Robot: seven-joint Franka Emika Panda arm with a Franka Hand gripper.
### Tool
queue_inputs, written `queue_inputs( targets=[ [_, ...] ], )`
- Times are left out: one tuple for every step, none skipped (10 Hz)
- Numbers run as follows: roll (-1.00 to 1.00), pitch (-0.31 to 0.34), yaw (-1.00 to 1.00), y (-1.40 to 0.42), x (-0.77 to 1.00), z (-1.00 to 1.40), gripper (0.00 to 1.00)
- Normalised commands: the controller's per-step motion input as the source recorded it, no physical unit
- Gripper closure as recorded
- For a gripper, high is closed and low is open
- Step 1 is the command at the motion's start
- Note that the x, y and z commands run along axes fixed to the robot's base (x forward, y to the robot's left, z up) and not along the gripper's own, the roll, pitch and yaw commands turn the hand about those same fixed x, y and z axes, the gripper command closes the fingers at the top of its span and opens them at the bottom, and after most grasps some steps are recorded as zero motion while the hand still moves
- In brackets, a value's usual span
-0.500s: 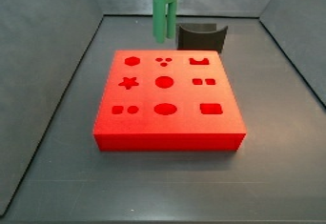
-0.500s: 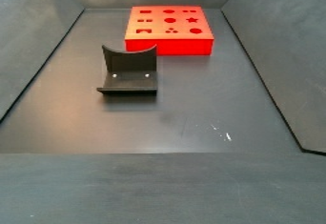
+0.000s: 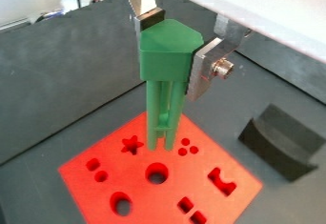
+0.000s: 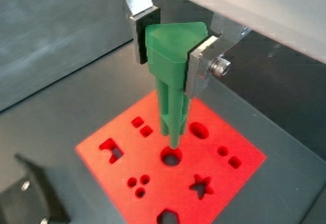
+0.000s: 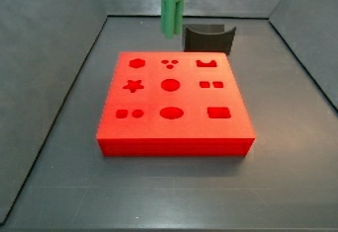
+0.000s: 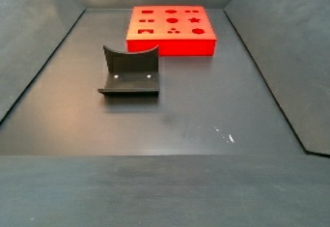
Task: Insert the 3 prong object.
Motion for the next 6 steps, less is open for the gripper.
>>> queue_inputs(
  targets=[
    [0.04, 0.0, 0.55, 0.34, 0.26, -0.05, 1.0],
    [0.02, 0.0, 0.49, 0.36, 0.34, -0.19, 1.0],
    [0.07, 0.0, 0.48, 0.34, 0.37, -0.12, 1.0],
    [0.09, 0.0, 0.43, 0.32, 0.47, -0.11, 1.0],
    [0.0, -0.051, 0.0, 0.22, 0.32, -0.39, 1.0],
    [0.13, 0.0, 0.11, 0.33, 0.15, -0.31, 1.0]
  ],
)
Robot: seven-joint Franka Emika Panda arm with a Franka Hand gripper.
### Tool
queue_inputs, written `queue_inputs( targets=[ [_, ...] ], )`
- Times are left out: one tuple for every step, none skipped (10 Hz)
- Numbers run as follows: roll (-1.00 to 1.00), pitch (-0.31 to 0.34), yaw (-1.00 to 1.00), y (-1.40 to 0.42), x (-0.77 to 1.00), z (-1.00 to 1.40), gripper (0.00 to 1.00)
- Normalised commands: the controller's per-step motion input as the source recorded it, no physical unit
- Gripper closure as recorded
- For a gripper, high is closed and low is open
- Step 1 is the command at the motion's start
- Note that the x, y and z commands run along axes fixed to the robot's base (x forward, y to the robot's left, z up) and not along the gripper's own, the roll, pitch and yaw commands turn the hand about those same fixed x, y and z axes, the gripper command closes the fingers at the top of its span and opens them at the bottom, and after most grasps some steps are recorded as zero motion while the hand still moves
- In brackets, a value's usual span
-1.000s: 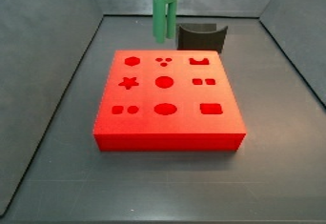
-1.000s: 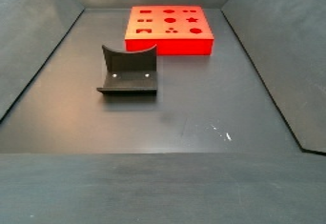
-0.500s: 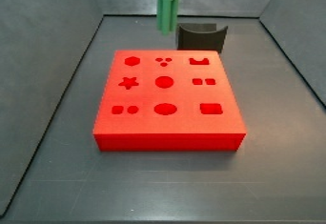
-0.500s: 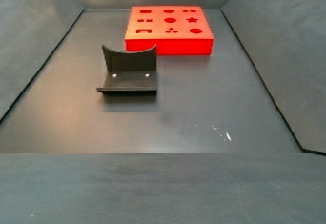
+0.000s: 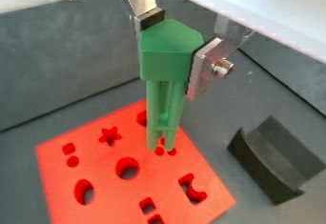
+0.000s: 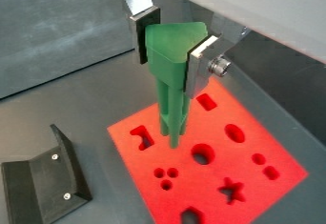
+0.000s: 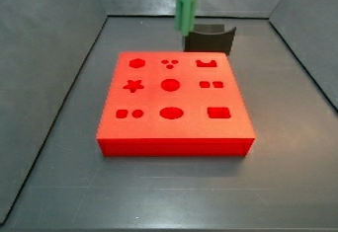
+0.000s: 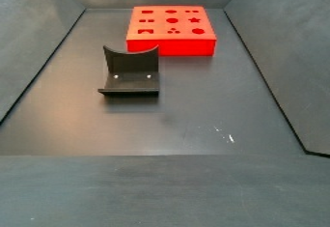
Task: Insert the 3 prong object.
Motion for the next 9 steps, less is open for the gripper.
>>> queue_inputs(
  targets=[
    [0.15, 0.0, 0.18, 0.25, 0.0, -0.27, 1.0],
    [0.2, -0.02, 0.03, 0.0, -0.18, -0.47, 1.0],
    [0.21, -0.019, 0.01, 0.0, -0.25, -0.49, 1.0],
    [0.18, -0.044, 0.0, -0.01, -0.23, -0.49, 1.0],
    [0.15, -0.084, 0.01, -0.04, -0.19, -0.49, 1.0],
    [0.1, -0.074, 0.01, -0.03, -0.08, -0.41, 1.0],
    [0.03, -0.099, 0.0, 0.0, 0.0, -0.33, 1.0],
    [0.06, -0.067, 0.0, 0.0, 0.09, -0.27, 1.0],
    [0.11, -0.041, -0.11, 0.12, 0.0, -0.31, 1.0]
  ],
)
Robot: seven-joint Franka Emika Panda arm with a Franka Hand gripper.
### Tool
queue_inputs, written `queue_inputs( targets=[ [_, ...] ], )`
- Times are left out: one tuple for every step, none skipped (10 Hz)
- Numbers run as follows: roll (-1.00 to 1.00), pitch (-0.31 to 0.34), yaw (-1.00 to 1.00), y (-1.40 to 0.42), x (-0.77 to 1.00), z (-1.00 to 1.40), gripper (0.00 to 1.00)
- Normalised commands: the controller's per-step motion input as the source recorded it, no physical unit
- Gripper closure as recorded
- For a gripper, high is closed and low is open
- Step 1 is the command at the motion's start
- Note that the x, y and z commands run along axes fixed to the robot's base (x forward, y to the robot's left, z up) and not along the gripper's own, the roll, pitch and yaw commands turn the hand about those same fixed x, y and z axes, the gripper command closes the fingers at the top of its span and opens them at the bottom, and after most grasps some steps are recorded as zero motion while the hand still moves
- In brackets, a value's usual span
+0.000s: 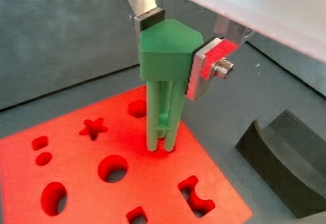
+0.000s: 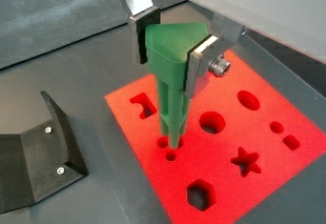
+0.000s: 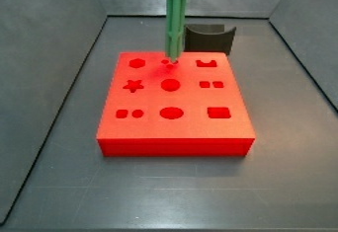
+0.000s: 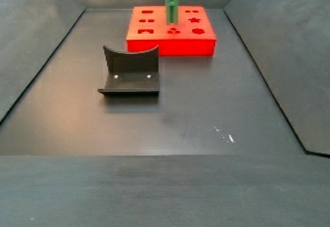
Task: Insert the 3 prong object.
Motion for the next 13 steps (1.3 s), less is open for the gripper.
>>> queue_inputs(
  targets=[
    [0.12, -0.006, -0.16, 0.1, -0.04, -0.21, 1.0],
    [0.11, 0.0, -0.15, 0.06, -0.02, -0.13, 1.0],
    [0.05, -0.019, -0.1, 0.0, -0.01, -0.18, 1.0],
    [0.0, -0.047, -0.06, -0.03, 0.0, -0.2, 1.0],
    [0.0, -0.067, -0.05, -0.02, 0.0, -0.23, 1.0],
    [0.0, -0.074, 0.0, 0.0, 0.04, -0.25, 1.0],
    [0.0, -0.084, 0.0, 0.0, 0.03, -0.31, 1.0],
    [0.0, -0.07, 0.0, 0.0, 0.0, -0.34, 1.0],
    [0.0, -0.046, 0.0, 0.0, 0.01, -0.46, 1.0],
    [0.0, -0.01, -0.02, 0.0, 0.14, -0.48, 1.0],
    [0.0, -0.013, -0.07, 0.0, 0.21, -0.42, 1.0],
    [0.0, 0.0, -0.07, 0.0, 0.42, -0.23, 1.0],
    [0.0, 0.0, -0.07, -0.03, 0.52, -0.13, 1.0]
  ],
)
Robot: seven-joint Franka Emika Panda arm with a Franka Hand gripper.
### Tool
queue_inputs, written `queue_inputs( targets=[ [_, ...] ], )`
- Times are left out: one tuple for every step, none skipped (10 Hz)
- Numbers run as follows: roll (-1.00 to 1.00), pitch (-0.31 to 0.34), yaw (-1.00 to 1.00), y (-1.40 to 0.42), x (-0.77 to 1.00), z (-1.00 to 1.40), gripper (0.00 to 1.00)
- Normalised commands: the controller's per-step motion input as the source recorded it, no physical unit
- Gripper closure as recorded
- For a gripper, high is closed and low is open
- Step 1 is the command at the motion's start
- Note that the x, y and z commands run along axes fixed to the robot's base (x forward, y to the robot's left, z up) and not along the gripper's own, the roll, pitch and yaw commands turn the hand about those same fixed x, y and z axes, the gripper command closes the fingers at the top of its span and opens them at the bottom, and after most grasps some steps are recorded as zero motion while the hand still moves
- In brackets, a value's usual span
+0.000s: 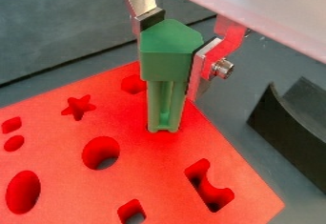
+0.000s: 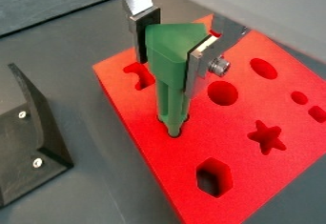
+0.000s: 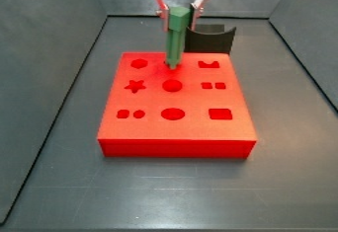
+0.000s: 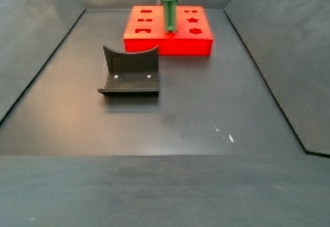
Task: Insert the 3 prong object.
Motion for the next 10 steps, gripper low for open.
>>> queue_inputs(
  targets=[
    [0.0, 0.0, -0.08, 0.0, 0.13, -0.14, 1.0],
    [0.06, 0.0, -0.03, 0.0, 0.0, -0.08, 1.0],
    [0.11, 0.0, -0.12, 0.04, -0.29, -0.17, 1.0],
    [0.02, -0.016, -0.13, 0.11, -0.69, -0.27, 1.0],
    [0.0, -0.086, -0.09, 0.12, -0.91, -0.19, 1.0],
    [0.0, -0.141, -0.08, 0.0, -0.57, -0.21, 1.0],
    [0.0, -0.107, 0.01, -0.11, -0.06, -0.12, 1.0],
    [0.03, -0.044, 0.19, -0.31, 0.0, -0.05, 1.0],
    [0.0, -0.071, 0.2, -0.25, 0.0, -0.07, 1.0],
    [0.0, 0.0, 0.0, 0.0, 0.0, 0.0, 1.0]
  ],
)
